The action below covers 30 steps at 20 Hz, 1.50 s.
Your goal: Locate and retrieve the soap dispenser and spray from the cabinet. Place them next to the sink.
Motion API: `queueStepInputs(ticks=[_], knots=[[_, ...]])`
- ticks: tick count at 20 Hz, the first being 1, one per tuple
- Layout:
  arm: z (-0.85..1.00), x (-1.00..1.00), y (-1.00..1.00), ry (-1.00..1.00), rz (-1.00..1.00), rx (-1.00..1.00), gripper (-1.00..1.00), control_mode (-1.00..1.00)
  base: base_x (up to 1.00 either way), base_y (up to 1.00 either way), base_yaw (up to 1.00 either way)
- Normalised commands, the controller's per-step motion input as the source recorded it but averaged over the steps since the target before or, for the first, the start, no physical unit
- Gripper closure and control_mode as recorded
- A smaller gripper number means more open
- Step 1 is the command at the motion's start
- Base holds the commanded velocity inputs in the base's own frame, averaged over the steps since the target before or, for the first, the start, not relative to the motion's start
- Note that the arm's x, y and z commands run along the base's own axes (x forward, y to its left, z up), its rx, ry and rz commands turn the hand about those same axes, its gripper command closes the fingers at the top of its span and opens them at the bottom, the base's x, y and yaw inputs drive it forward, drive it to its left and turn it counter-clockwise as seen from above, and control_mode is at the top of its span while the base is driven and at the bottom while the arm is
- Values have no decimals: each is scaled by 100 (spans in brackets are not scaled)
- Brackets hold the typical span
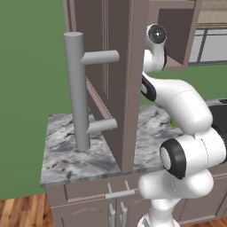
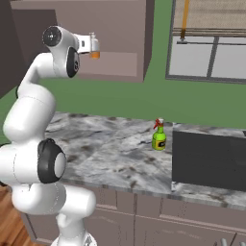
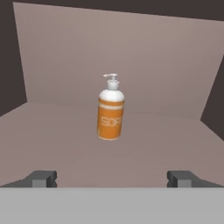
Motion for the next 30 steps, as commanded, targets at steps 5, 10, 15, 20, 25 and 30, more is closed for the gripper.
queueStepInputs(ticks=[5,10,15,20,25,30], knots=[[-1,26,0,2,0,-1,-100,-100,0,0,0],[-6,24,0,2,0,0,-100,-100,0,0,0],[-9,23,0,0,0,0,-100,-100,0,0,0],[-1,25,1,0,0,0,-100,-100,0,0,0],[-3,22,1,0,0,0,-100,-100,0,0,0],[-7,14,1,0,-1,0,-100,-100,0,0,0]])
